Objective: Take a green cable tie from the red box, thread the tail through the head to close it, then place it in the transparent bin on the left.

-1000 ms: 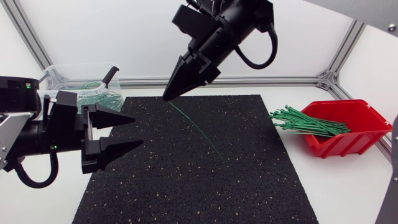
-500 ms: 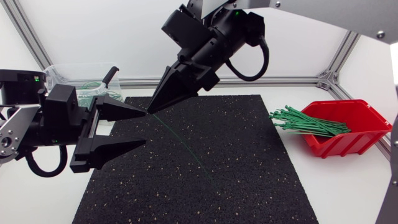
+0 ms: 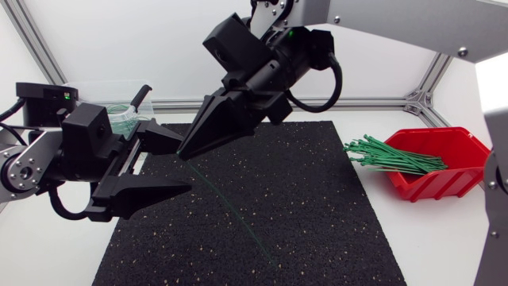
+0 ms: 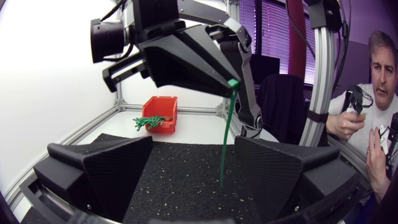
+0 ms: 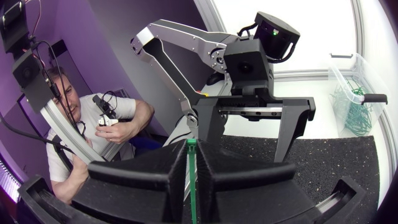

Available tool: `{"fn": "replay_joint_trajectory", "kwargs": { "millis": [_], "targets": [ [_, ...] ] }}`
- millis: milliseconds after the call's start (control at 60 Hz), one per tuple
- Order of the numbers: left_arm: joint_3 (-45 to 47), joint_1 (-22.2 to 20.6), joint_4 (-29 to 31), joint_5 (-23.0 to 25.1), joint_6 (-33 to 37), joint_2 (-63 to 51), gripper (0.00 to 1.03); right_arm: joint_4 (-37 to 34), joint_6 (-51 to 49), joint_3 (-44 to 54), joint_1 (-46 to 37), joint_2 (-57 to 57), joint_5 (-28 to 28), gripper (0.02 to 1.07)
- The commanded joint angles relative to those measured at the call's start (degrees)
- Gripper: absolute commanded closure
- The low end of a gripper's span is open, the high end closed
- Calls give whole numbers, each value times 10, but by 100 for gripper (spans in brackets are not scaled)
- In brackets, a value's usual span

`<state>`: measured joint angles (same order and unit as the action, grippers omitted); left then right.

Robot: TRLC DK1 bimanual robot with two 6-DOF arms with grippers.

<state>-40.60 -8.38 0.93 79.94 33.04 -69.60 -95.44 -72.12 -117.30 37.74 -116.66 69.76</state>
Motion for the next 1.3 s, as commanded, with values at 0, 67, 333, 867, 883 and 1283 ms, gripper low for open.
{"fn": "replay_joint_trajectory", "kwargs": {
  "millis": [0, 67, 333, 867, 883, 1283],
  "targets": [
    [-18, -3, -6, 21, 0, -11, 12, -28, -50, 3, 1, -30, 13, 102],
    [-16, -5, -5, 37, -2, -10, 12, -47, -71, -5, 0, -38, 19, 102],
    [-3, -21, -13, 54, 0, -17, 18, -102, -122, -41, 1, -62, 37, 102],
    [12, -27, -24, 76, 1, -26, 50, -115, -153, 4, -2, -32, 42, 102],
    [12, -27, -25, 76, 1, -26, 51, -115, -154, 6, -2, -31, 42, 102],
    [19, -22, -26, 76, 1, -16, 61, -115, -173, 54, -10, 6, 42, 102]
  ]
}}
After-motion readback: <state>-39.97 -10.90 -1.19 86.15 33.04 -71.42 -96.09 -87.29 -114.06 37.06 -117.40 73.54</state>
